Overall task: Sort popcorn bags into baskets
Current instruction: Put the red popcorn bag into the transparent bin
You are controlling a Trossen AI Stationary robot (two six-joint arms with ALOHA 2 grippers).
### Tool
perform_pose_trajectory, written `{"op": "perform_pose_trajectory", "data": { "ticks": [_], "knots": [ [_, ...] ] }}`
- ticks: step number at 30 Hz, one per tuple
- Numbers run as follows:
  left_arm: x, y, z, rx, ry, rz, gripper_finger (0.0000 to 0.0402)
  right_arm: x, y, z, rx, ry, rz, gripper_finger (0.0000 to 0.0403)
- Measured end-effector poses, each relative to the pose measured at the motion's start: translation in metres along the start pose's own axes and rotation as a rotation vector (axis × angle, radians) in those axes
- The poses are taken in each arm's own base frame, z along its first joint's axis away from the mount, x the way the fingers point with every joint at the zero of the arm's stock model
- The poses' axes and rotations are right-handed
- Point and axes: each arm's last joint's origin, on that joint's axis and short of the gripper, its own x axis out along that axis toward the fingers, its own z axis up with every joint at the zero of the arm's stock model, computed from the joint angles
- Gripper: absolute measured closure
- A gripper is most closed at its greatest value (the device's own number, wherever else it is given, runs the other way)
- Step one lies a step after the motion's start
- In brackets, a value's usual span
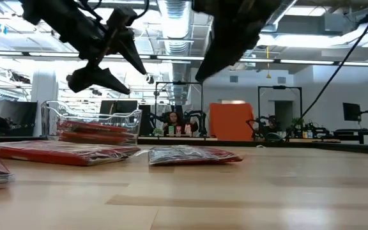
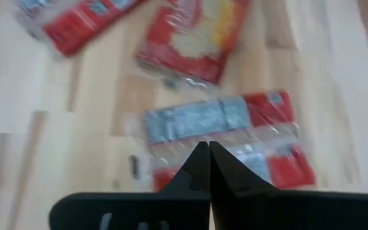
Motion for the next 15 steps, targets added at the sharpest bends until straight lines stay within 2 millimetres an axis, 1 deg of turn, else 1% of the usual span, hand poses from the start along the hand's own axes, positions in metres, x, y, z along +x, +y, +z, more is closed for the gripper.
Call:
{"op": "perform_pose_trajectory", "data": {
  "ticks": [2, 4, 6, 7, 10, 11, 15],
  "knots": [
    [0.002, 0.003, 0.005, 0.015, 0.018, -0.007, 0.0153, 0.009, 0.013, -0.001, 0.006, -0.028, 0.019, 0.0388],
    [0.006, 0.006, 0.009, 0.023, 0.044, -0.025, 0.0153, 0.015, 0.020, -0.007, 0.019, 0.004, 0.027, 0.0380],
    [0.010, 0.013, 0.009, 0.035, 0.080, -0.016, 0.0153, 0.027, 0.030, -0.009, 0.042, -0.015, 0.045, 0.0374],
    [0.015, 0.017, 0.008, 0.043, 0.096, 0.005, 0.0153, 0.033, 0.034, -0.014, 0.038, 0.009, 0.048, 0.0373],
    [0.028, 0.024, 0.005, 0.064, 0.139, 0.044, 0.0153, 0.050, 0.041, -0.025, 0.035, 0.051, 0.048, 0.0377],
    [0.035, 0.025, 0.004, 0.072, 0.147, 0.033, 0.0153, 0.055, 0.042, -0.029, 0.036, 0.070, 0.042, 0.0381],
    [0.059, 0.029, -0.003, 0.085, 0.185, 0.016, 0.0153, 0.064, 0.040, -0.040, 0.032, 0.157, 0.009, 0.0390]
  ]
}}
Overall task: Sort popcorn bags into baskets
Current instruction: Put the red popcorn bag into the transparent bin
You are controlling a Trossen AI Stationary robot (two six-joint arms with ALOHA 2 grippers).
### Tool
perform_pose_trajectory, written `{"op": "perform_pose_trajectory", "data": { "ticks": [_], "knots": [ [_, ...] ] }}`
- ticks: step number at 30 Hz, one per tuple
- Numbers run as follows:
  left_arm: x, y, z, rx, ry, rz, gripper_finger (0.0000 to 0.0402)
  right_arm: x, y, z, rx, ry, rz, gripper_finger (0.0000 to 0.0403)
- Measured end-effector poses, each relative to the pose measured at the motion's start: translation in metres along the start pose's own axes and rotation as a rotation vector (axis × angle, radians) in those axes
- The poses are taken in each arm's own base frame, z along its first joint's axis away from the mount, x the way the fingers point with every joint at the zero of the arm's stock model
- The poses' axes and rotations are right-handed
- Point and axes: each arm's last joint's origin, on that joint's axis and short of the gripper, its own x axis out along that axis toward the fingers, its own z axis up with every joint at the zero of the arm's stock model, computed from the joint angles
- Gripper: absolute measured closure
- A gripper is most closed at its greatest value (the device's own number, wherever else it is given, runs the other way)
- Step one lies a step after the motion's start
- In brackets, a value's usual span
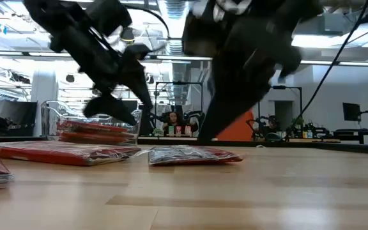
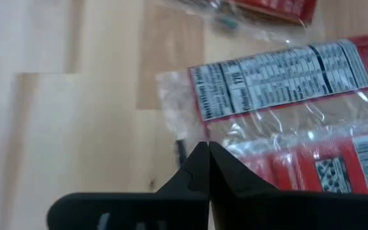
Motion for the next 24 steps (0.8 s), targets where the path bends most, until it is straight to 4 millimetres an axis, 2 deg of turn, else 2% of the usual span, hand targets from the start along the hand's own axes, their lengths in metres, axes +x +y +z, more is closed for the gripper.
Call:
{"op": "perform_pose_trajectory", "data": {
  "ticks": [7, 14, 18, 24],
  "knots": [
    [0.039, 0.011, -0.005, -0.052, 0.034, -0.010, 0.0153, -0.002, -0.020, -0.024, -0.034, 0.172, -0.086, 0.0371],
    [0.067, 0.009, -0.004, -0.061, 0.117, -0.044, 0.0152, -0.007, -0.037, -0.029, -0.059, 0.196, -0.110, 0.0384],
    [0.074, 0.000, 0.001, -0.033, 0.142, -0.088, 0.0152, -0.006, -0.040, -0.028, -0.071, 0.186, -0.110, 0.0388],
    [0.077, -0.004, 0.001, -0.030, 0.213, -0.142, 0.0152, -0.001, -0.049, -0.024, -0.041, 0.164, -0.112, 0.0371]
  ]
}}
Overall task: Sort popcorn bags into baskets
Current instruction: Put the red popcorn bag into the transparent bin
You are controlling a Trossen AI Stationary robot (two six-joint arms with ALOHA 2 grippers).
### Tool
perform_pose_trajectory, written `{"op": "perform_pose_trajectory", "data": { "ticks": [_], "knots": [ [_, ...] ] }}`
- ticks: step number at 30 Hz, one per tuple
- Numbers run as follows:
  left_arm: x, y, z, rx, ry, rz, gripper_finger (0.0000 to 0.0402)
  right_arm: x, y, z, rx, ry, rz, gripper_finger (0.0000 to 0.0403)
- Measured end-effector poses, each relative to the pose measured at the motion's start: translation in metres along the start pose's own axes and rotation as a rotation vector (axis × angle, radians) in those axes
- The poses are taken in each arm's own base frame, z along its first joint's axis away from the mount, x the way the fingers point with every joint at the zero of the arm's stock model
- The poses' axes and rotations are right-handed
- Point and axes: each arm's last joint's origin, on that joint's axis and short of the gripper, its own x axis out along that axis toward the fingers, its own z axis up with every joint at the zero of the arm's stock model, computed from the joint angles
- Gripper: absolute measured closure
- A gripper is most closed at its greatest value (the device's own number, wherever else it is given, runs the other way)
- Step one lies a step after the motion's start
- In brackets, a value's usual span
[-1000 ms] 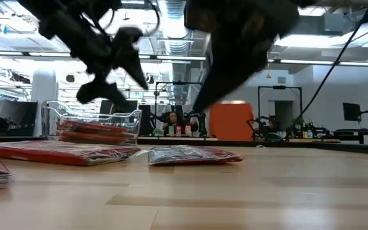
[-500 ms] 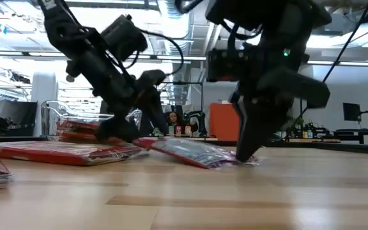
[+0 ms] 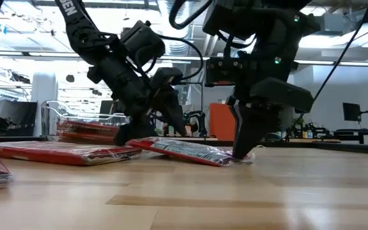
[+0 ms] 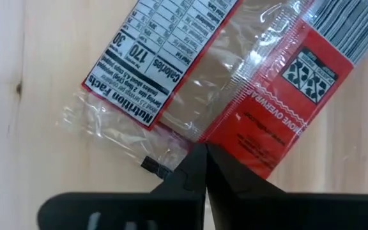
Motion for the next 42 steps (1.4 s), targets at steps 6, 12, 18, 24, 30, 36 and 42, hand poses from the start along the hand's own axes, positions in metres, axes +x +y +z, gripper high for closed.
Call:
{"op": "perform_pose_trajectory", "data": {
  "ticks": [6, 12, 18, 24, 30, 36, 42],
  "knots": [
    [0.001, 0.000, -0.002, -0.021, 0.040, -0.016, 0.0197, 0.002, -0.010, 0.004, 0.008, -0.014, -0.008, 0.0379],
    [0.000, -0.003, -0.002, -0.114, 0.056, -0.056, 0.0351, -0.027, -0.015, 0.003, 0.008, -0.024, -0.015, 0.0384],
    [-0.019, -0.027, 0.013, -0.171, -0.036, -0.192, 0.0385, -0.099, -0.024, -0.006, 0.056, -0.073, -0.036, 0.0371],
    [-0.099, -0.046, 0.048, -0.181, -0.307, -0.199, 0.0395, -0.169, -0.034, -0.025, 0.140, -0.238, -0.171, 0.0383],
    [-0.199, -0.029, 0.044, -0.240, -0.607, 0.154, 0.0395, -0.202, -0.046, -0.038, 0.199, -0.333, -0.263, 0.0383],
    [-0.264, -0.009, 0.016, -0.362, -0.805, 0.402, 0.0396, -0.201, -0.053, -0.039, 0.216, -0.319, -0.304, 0.0367],
    [-0.268, 0.017, -0.004, -0.478, -0.879, 0.514, 0.0397, -0.189, -0.052, -0.038, 0.187, -0.252, -0.319, 0.0379]
  ]
}}
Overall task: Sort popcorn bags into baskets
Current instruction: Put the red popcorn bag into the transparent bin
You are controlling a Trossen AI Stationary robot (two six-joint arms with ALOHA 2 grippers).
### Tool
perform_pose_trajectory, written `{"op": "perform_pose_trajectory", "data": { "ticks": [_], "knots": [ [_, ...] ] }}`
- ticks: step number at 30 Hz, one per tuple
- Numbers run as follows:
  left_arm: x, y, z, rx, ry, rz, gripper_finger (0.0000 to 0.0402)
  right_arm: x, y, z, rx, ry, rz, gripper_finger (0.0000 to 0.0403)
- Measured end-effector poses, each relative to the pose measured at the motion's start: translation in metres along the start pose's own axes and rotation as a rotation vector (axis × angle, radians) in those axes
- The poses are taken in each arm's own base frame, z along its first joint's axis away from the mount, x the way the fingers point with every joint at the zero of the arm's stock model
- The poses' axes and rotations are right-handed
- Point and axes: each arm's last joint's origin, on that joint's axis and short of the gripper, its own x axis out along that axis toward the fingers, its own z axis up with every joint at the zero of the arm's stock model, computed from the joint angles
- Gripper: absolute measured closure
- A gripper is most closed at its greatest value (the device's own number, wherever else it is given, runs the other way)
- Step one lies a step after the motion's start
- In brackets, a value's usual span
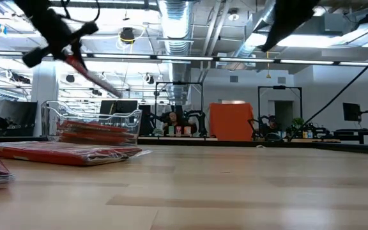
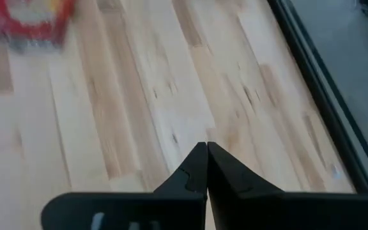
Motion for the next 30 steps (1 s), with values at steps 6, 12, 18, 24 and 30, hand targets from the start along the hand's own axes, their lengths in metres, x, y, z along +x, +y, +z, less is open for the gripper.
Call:
{"op": "perform_pose_trajectory", "data": {
  "ticks": [6, 12, 18, 24, 30],
  "knots": [
    [0.027, 0.026, -0.023, -0.093, 0.003, 0.079, 0.0386, 0.011, 0.005, -0.001, -0.027, 0.050, -0.015, 0.0384],
    [0.042, 0.032, -0.025, -0.167, -0.051, 0.015, 0.0382, 0.015, 0.008, -0.004, -0.019, 0.080, -0.018, 0.0363],
    [0.044, 0.036, -0.020, -0.094, -0.103, 0.054, 0.0342, 0.014, 0.007, -0.004, 0.002, 0.081, -0.021, 0.0356],
    [0.044, 0.028, -0.020, -0.020, -0.001, -0.054, 0.0248, 0.014, 0.008, -0.002, 0.008, 0.069, -0.017, 0.0351],
    [0.024, 0.013, 0.000, 0.027, 0.050, -0.155, 0.0185, 0.014, 0.016, 0.015, 0.011, -0.082, 0.103, 0.0351]
  ]
}}
